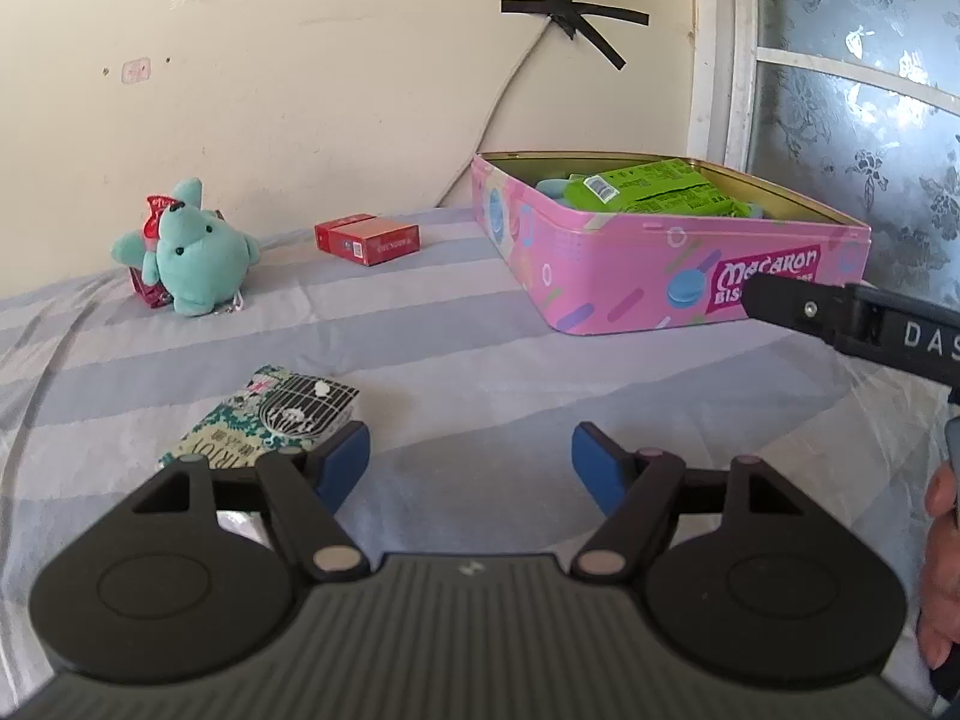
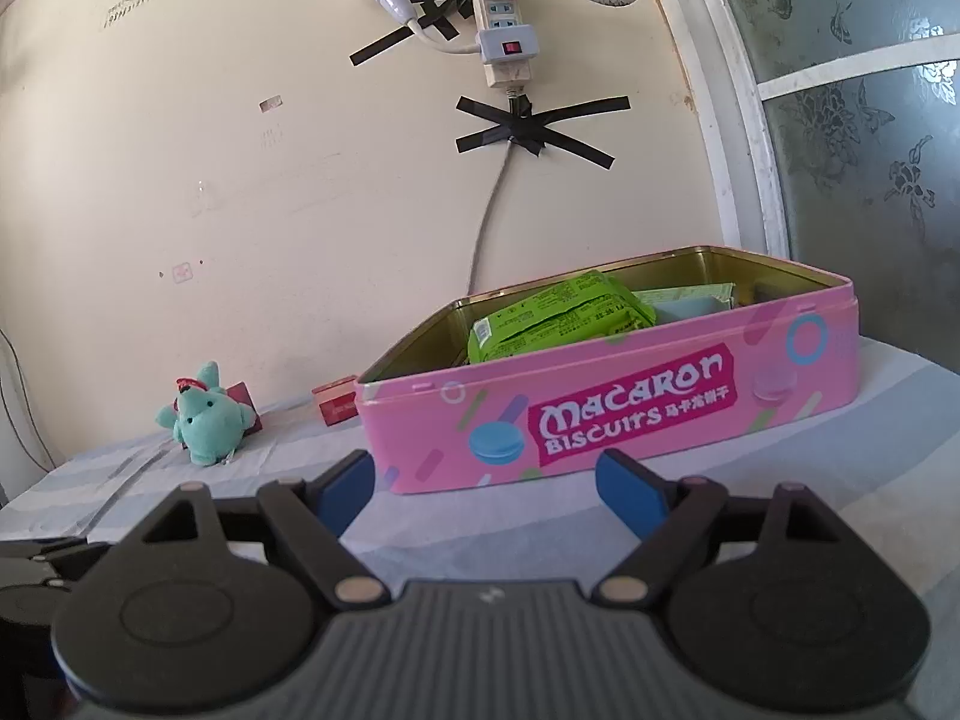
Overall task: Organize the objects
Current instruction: 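Withdraw both tools from the pink tin, then move the right tool toward the white-and-green tissue pack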
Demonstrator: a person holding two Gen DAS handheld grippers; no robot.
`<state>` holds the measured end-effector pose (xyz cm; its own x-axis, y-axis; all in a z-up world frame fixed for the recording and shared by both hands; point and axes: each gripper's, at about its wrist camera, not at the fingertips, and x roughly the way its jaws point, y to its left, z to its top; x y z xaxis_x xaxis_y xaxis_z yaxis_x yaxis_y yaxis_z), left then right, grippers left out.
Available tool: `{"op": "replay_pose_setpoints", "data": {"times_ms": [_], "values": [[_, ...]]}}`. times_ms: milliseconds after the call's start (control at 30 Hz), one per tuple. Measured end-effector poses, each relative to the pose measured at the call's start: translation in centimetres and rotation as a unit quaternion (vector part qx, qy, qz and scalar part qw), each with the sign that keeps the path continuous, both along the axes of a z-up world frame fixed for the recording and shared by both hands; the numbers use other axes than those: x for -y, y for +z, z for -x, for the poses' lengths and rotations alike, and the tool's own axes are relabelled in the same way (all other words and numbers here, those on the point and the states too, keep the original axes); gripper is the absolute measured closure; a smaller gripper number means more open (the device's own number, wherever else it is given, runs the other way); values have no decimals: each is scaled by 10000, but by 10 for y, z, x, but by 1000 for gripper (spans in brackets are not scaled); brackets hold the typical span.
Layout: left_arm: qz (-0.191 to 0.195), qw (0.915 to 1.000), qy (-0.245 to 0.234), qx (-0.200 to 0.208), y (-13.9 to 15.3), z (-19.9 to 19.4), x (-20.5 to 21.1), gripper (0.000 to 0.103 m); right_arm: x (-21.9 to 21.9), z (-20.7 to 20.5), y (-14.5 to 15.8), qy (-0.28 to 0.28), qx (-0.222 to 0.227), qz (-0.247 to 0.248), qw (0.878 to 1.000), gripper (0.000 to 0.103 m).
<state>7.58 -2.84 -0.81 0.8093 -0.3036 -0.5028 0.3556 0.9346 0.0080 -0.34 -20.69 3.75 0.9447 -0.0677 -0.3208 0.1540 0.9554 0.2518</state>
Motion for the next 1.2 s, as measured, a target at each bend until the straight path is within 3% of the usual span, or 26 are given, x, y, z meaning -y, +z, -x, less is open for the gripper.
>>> {"op": "replay_pose_setpoints", "data": {"times_ms": [1200], "values": [[303,9994,183,-21,1,0,-11,26,4,0,-1,44,-2,-110,9999,16]]}}
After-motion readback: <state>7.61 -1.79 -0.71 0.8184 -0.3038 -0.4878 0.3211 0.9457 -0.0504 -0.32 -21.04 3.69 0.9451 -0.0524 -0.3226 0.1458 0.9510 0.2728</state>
